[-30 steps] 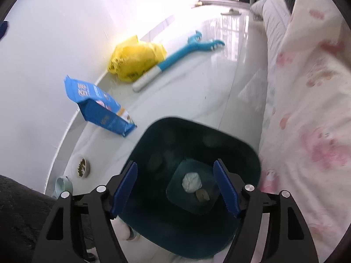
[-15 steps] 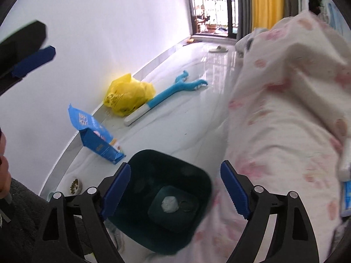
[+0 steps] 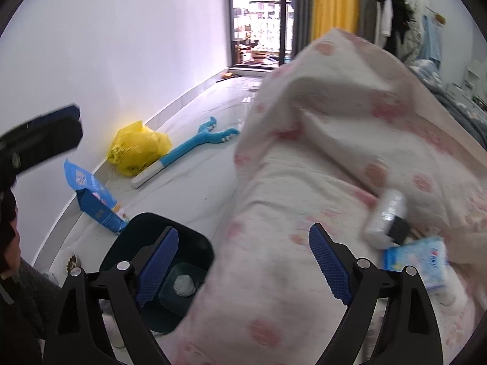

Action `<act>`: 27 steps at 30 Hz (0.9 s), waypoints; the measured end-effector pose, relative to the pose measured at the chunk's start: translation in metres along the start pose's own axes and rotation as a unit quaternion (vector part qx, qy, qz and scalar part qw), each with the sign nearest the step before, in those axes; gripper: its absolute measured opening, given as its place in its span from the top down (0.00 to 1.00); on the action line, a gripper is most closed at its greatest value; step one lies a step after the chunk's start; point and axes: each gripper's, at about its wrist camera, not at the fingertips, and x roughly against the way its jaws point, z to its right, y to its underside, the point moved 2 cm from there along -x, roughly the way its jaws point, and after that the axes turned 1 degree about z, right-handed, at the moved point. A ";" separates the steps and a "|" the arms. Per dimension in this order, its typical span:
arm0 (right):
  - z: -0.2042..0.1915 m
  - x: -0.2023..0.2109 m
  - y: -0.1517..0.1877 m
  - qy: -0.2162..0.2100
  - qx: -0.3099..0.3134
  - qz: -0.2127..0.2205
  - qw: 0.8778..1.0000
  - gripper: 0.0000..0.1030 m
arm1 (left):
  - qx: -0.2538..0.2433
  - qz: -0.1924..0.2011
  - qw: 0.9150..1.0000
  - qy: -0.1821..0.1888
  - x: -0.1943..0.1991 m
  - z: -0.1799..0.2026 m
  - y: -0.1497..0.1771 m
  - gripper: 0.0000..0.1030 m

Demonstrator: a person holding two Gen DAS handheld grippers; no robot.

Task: Collect trash
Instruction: 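Move both open grippers back over the bed toward the remaining items, then grasp the blue-white wet-wipe pack with the right gripper while the left grasps the black tissue pack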

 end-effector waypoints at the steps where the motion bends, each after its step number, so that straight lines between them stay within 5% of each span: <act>1: 0.006 0.003 0.000 0.008 -0.001 0.003 1.000 0.14 | -0.002 -0.004 1.000 0.004 -0.004 0.006 0.001 0.10; 11: 0.054 0.030 0.011 0.088 0.019 0.007 0.996 0.07 | -0.007 -0.028 0.999 0.034 -0.027 0.043 0.010 0.10; 27: 0.100 0.016 0.031 0.162 0.067 -0.049 0.983 0.05 | -0.055 -0.098 0.990 0.089 -0.065 0.105 0.042 0.10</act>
